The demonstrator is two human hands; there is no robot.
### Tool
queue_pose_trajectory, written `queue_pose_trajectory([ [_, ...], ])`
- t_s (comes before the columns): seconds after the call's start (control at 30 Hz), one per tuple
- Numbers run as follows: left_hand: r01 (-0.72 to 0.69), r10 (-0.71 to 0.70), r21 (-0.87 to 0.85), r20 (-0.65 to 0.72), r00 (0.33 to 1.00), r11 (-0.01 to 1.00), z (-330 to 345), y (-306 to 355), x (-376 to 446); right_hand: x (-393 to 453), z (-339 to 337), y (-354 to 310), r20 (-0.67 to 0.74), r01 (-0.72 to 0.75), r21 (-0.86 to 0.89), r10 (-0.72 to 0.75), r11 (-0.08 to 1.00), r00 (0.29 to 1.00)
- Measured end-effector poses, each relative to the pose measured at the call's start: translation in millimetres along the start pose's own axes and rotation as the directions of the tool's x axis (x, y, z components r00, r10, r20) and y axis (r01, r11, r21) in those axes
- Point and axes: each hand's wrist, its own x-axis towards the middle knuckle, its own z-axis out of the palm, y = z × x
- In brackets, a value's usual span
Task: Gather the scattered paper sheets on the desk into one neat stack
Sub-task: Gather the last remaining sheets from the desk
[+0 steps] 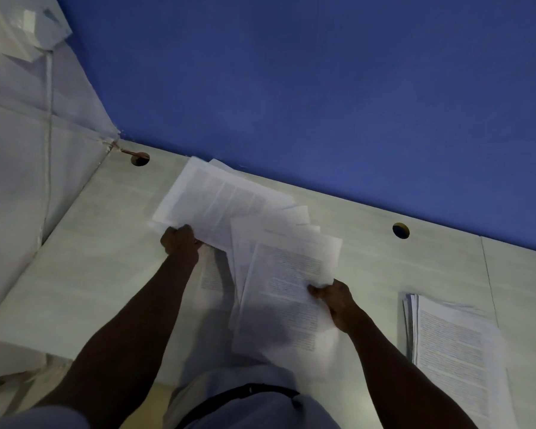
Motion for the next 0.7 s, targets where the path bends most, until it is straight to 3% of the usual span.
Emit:
queue_pose_trajectory([
  [0.07, -0.059, 0.054, -0.034, -0.132, 0.99, 0.998, -15.3, -1.2, 8.7, 5.1, -4.1, 3.7, -0.05, -0.019, 0.061, 0.022, 0.998, 0.998],
  [0.17, -0.115, 0.165, 0.196, -0.264, 0.95, 0.974, -33.3, -2.2, 11.6, 8.2, -2.8, 3.0, -0.197, 0.0, 0.163, 0.032, 0.987, 0.98],
  [0.23, -0.134, 0.247, 0.422, -0.226, 0.942, 0.896, -37.9, 0.7, 6.6, 12.1, -2.5, 0.2, -0.285, 0.017, 0.186, 0.037, 0.982, 0.958],
  [0.3, -0.2, 0.333, 0.597, -0.12, 0.935, 0.777, -37.9, 1.3, 1.1, 14.9, -0.8, -2.4, -0.273, 0.032, 0.191, 0.022, 0.981, 0.962],
  [0.4, -0.286, 0.413, 0.63, -0.061, 0.909, 0.722, -32.2, 4.3, -10.7, 17.9, 0.9, -5.4, -0.211, 0.045, 0.186, -0.005, 0.981, 0.977],
  [0.53, -0.28, 0.404, 0.592, -0.085, 0.911, 0.756, -33.2, 20.7, -12.0, 21.5, -2.5, -5.7, -0.183, 0.054, 0.218, -0.013, 0.974, 0.983],
  [0.63, -0.306, 0.323, 0.633, 0.093, 0.942, 0.711, -28.9, 8.8, 3.8, 25.4, 1.0, -4.0, -0.181, 0.04, 0.186, -0.006, 0.982, 0.984],
  [0.7, -0.329, 0.302, 0.693, 0.166, 0.939, 0.641, -18.5, -7.1, 4.2, 23.6, 14.2, -8.0, -0.25, 0.027, 0.061, -0.01, 0.998, 0.968],
])
